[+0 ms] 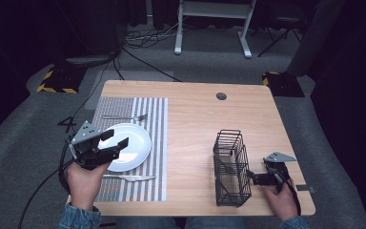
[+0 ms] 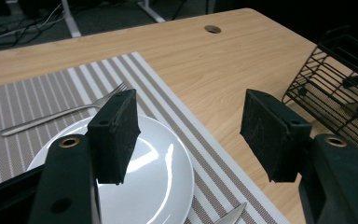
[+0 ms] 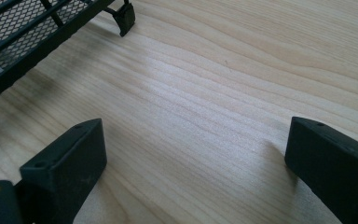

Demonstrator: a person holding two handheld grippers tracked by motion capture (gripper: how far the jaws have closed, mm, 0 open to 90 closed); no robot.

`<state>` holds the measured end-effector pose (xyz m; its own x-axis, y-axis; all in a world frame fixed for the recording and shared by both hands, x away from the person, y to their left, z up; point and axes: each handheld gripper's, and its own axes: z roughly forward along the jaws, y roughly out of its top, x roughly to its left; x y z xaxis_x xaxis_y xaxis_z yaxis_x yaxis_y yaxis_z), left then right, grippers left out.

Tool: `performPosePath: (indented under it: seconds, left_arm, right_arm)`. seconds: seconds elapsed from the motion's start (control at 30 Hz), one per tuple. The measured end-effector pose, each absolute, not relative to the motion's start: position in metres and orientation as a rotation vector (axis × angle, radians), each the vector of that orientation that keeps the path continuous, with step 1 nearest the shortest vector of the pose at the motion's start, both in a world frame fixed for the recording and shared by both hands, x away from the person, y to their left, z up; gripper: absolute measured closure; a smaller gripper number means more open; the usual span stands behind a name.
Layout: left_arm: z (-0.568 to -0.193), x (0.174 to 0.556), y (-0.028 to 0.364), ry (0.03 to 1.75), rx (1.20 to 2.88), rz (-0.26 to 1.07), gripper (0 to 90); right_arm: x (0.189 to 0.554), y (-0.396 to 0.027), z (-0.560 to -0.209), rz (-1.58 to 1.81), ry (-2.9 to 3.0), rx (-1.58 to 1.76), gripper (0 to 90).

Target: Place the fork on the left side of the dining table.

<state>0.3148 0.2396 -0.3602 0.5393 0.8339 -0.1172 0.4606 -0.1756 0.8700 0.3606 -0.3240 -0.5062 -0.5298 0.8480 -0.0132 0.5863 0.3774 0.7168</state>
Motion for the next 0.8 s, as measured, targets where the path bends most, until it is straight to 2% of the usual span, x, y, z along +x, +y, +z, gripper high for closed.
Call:
performPosePath:
  seconds: [0.43, 0.53, 0.63, 0.8]
  left_arm:
    - [-0.39, 0.296, 0.206, 0.991, 1.865, 0.422, 31.7]
    - [-0.396, 0.292, 0.197, 0.983, 1.863, 0.411, 25.3]
    - [-0.404, 0.289, 0.186, 1.025, 1.877, 0.416, 26.0]
    - [-0.42, 0.286, 0.169, 0.981, 1.917, 0.395, 24.0]
  right_arm:
    - [0.361, -0.324, -0.506, 0.95, 2.267, 1.241, 5.5]
    - [0.361, -0.324, -0.506, 0.951, 2.268, 1.24, 5.5]
    - [0.361, -0.324, -0.506, 0.951, 2.269, 1.239, 5.6]
    - [0.361, -0.325, -0.506, 0.953, 2.269, 1.237, 5.7]
